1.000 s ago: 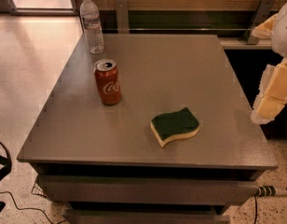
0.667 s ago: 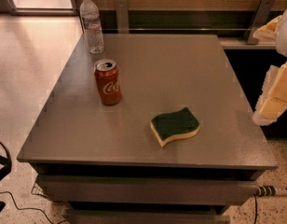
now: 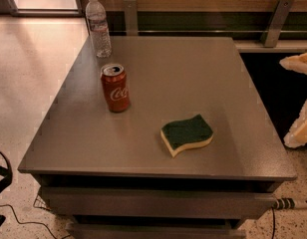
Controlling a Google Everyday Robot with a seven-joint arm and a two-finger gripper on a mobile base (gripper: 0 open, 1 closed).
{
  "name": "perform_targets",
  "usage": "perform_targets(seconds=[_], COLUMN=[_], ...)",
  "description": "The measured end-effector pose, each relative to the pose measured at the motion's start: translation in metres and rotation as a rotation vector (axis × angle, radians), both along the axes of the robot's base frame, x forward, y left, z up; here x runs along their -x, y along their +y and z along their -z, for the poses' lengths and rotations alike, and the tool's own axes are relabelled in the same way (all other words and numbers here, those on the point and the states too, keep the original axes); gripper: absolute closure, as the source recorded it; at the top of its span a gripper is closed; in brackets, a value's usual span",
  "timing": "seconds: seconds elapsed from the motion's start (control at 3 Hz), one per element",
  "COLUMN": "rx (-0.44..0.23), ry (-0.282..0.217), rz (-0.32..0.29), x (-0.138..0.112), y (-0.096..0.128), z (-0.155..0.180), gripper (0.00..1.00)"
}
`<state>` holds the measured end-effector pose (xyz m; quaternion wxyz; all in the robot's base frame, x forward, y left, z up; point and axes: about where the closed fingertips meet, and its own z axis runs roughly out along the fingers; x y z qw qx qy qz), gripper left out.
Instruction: Move sponge near water bottle
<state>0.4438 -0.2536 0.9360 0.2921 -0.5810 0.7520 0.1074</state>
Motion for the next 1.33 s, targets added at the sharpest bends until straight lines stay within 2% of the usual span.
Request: perform_targets(seconds=[0.33, 0.67, 1.0, 1.33], rx=[-0.219, -0.430, -0.473, -0.473], ry=[-0.047, -0.121, -0.137, -0.137], rz=[-0.047, -0.075, -0.085, -0.085], x=[-0.001, -0.001, 0.000, 0.000], y=[0.005, 0.022, 0.029, 0.029], z=[0.028, 0.026, 0.015, 0.015], gripper=[0.00, 0.00, 0.00, 0.00])
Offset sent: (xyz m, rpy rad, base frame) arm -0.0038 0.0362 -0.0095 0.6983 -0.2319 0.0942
